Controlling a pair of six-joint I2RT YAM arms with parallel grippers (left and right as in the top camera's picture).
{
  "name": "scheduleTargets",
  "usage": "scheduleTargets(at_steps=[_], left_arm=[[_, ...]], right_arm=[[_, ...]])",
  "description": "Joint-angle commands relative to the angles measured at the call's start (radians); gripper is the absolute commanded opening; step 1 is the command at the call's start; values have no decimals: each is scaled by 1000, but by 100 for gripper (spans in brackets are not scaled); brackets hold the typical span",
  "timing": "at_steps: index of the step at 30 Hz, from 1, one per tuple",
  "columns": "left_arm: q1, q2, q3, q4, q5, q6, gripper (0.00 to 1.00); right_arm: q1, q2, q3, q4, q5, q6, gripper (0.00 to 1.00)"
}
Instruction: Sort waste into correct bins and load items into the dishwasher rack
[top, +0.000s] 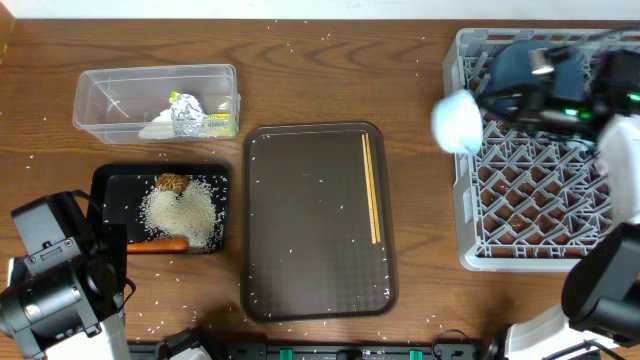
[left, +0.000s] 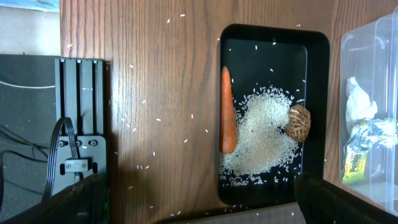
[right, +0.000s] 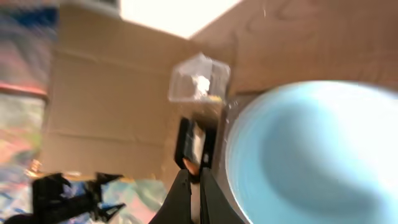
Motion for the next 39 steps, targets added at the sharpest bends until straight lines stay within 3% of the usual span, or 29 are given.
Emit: scheduleTargets(at_steps=[1,7,9,13,16,18,20,23,28,39], left_arm=[[5,0,-2,-3,-20,13,98],[5,0,-2,-3,-20,13,98],[5,0,-2,-3,-20,13,98],[5,0,-2,-3,-20,13,98],[5,0,-2,-3,-20,13,98],[5,0,-2,-3,-20,13,98],[5,0,-2,-3,-20,13,98],[5,0,-2,-3,-20,13,98],[5,0,-2,-3,-20,13,98],[5,0,-2,-3,-20,13,98]], right_arm=[[-80,-5,11,1,-116,-45,1],[-154,-7,11,-84,11,-132,1],[-120,-11,11,-133,141,-180,1],[42,-12,11,-101,380,-129,4],[223,-12,11,-47,672,-39,22],[349,-10,11,-25,896,0,46],[470,-2,11,-6,1121,39,57],[621,37,11,13,1360,97,54],[739,157,11,0,1511,140,51],[740,256,10,-32,1520,137,43]])
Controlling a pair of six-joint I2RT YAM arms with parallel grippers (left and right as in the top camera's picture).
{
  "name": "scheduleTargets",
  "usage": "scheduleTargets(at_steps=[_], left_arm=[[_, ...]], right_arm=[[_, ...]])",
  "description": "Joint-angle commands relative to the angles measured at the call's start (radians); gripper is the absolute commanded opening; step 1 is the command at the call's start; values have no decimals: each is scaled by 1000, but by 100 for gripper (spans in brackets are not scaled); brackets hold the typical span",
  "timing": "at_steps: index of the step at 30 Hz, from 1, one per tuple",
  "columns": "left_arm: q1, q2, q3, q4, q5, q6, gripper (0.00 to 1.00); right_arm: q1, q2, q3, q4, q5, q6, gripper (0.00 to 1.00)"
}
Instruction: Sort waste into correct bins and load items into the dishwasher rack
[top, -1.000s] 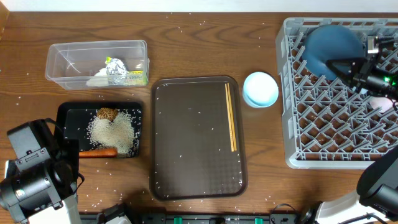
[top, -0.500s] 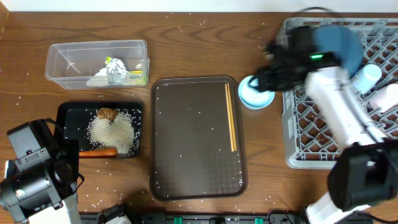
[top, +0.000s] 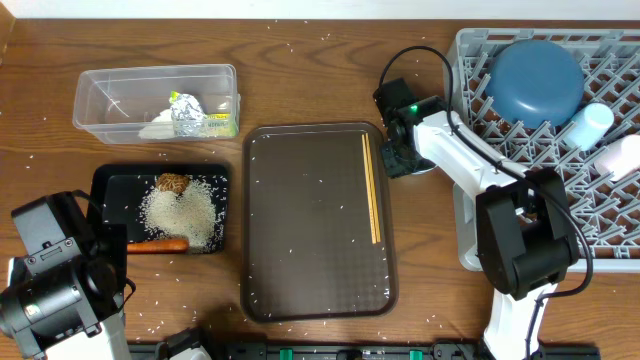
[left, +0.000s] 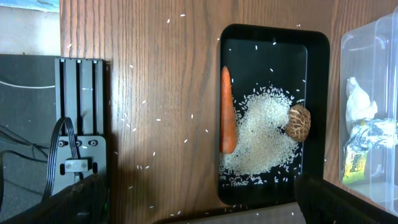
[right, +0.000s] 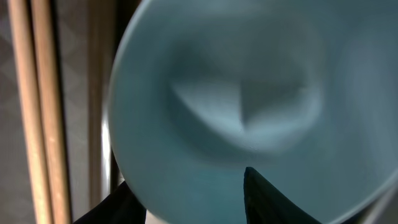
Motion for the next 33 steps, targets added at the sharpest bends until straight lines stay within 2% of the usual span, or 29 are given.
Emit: scheduleTargets(at_steps=[1,4,17,18,20,23,27,33], left_arm=[[5,-1,-2,-3,-20,13,98],[5,-1,-2,-3,-20,13,98],[5,-1,-2,-3,-20,13,98],[5,-1,-2,-3,-20,13,98],[5,-1,-2,-3,-20,13,98],[5,-1,-2,-3,-20,13,98],[5,-1,-2,-3,-20,13,98],[5,-1,-2,-3,-20,13,98]], right_arm=[[-10,-1,6,-18,39,17,42],[-18,11,5,-28,39,1,36],[-16,133,-5,59,-22,-16,35],[-16,142,-5,66,-24,-16,28],[-15,152,-5,79,-32,-11,1],[-16,148,-2,87,-49,18,1],[-24,106,29,80,-180,18,1],[-120,-51,79,97,-625,18,1]])
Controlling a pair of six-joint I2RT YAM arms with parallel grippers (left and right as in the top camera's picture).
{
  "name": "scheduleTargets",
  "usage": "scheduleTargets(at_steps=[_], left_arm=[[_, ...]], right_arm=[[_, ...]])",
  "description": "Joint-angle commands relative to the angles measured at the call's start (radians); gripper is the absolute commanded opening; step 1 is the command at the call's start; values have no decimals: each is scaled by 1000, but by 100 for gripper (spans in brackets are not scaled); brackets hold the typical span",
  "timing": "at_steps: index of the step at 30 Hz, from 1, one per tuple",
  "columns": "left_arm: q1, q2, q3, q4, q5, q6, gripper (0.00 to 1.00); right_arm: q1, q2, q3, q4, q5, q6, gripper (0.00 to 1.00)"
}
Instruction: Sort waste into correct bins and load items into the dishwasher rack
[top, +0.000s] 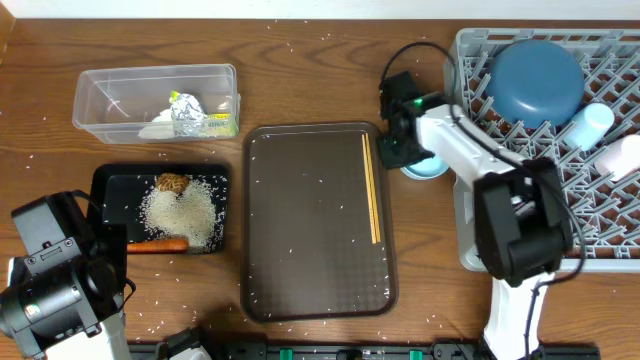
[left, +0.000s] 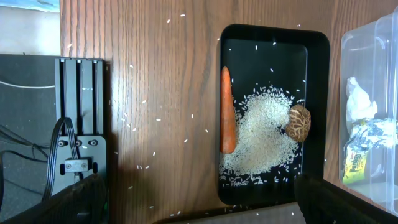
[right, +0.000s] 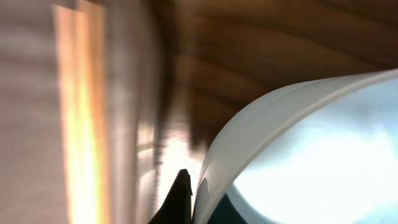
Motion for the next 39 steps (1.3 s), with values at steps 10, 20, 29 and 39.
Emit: scheduleTargets(at_steps=[10,20,29,39], left_arm=[[5,-1,-2,-3,-20,13,98],[5,-1,-2,-3,-20,13,98],[5,-1,-2,-3,-20,13,98],[5,-1,-2,-3,-20,13,98]], right_arm=[[-428,-311,31,0,-864,-57,1],[-815,-336,22,-280,-1058,-328,1],[-856,-332,-117,-219,-1148,-379,1],[-792,-328,-266,-4,-1185,-292,1]])
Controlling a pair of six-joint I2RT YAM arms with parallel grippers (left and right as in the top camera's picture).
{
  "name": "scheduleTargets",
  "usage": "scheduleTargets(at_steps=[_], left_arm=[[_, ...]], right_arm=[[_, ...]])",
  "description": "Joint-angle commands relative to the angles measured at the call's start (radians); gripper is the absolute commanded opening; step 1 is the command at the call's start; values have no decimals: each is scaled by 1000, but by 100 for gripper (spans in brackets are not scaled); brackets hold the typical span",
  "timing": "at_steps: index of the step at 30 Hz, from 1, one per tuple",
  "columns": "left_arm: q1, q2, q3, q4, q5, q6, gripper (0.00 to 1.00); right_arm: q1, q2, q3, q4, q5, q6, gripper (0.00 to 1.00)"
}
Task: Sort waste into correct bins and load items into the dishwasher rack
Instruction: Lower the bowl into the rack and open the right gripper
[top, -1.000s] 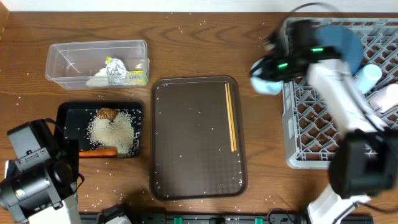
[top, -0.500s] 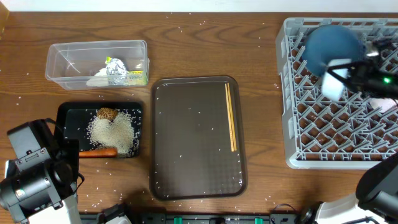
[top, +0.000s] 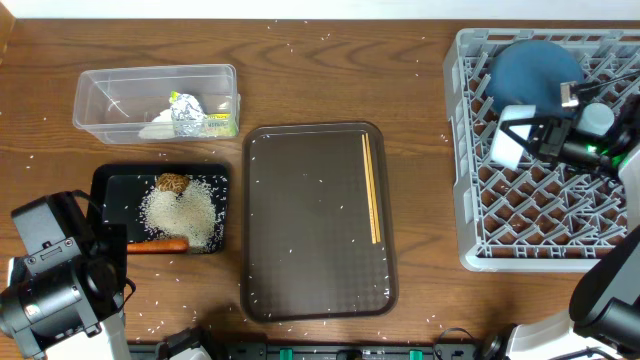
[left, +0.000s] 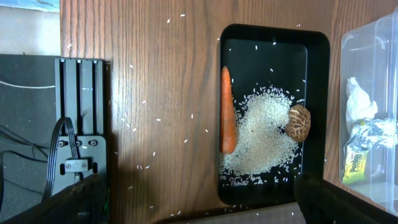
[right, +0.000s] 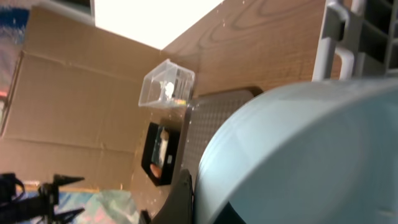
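Observation:
My right gripper (top: 528, 137) is shut on a pale blue cup (top: 507, 141), held on its side over the left part of the grey dishwasher rack (top: 462, 190). The cup (right: 298, 155) fills the right wrist view, with one dark finger (right: 183, 198) against its rim. In the rack lie a dark blue bowl (top: 533, 68) and a second pale cup (top: 598, 118). Two chopsticks (top: 370, 188) lie on the brown tray (top: 300, 290). My left gripper (left: 199, 205) hangs open above the table, beside the black tray (left: 317, 112).
The black tray holds rice (top: 185, 212), a mushroom (top: 172, 183) and a carrot (top: 158, 245). A clear bin (top: 100, 95) at the back left holds foil and wrappers (top: 190, 115). Rice grains are scattered over the wooden table.
The pale blue cup was down on the table between the brown tray and the rack, with my right gripper at it. Now the gripper holds it over the rack. The left arm has not moved.
First my right gripper held the pale cup at the rack's left edge. Then it was low on the table between tray and rack, the cup close before it, and the cup stood there. Now the cup is held above the rack.

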Motion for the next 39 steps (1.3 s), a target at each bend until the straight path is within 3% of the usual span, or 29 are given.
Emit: scheduleTargets(at_steps=[1,8,21,25,30,39], left_arm=[[5,-1,-1,-4,-20,13,98],[5,-1,-1,-4,-20,13,98],[5,-1,-1,-4,-20,13,98],[5,-1,-1,-4,-20,13,98],[5,-1,-1,-4,-20,13,98],[5,-1,-1,-4,-20,13,98]], right_arm=[[10,0,-43,65,-14,85,1],[9,-1,-58,101,258,187,1],[-2,-23,-25,63,443,235,7],[0,-26,-23,70,397,230,1],[1,-26,-23,121,141,192,1],[60,-17,-24,153,168,53,1]])
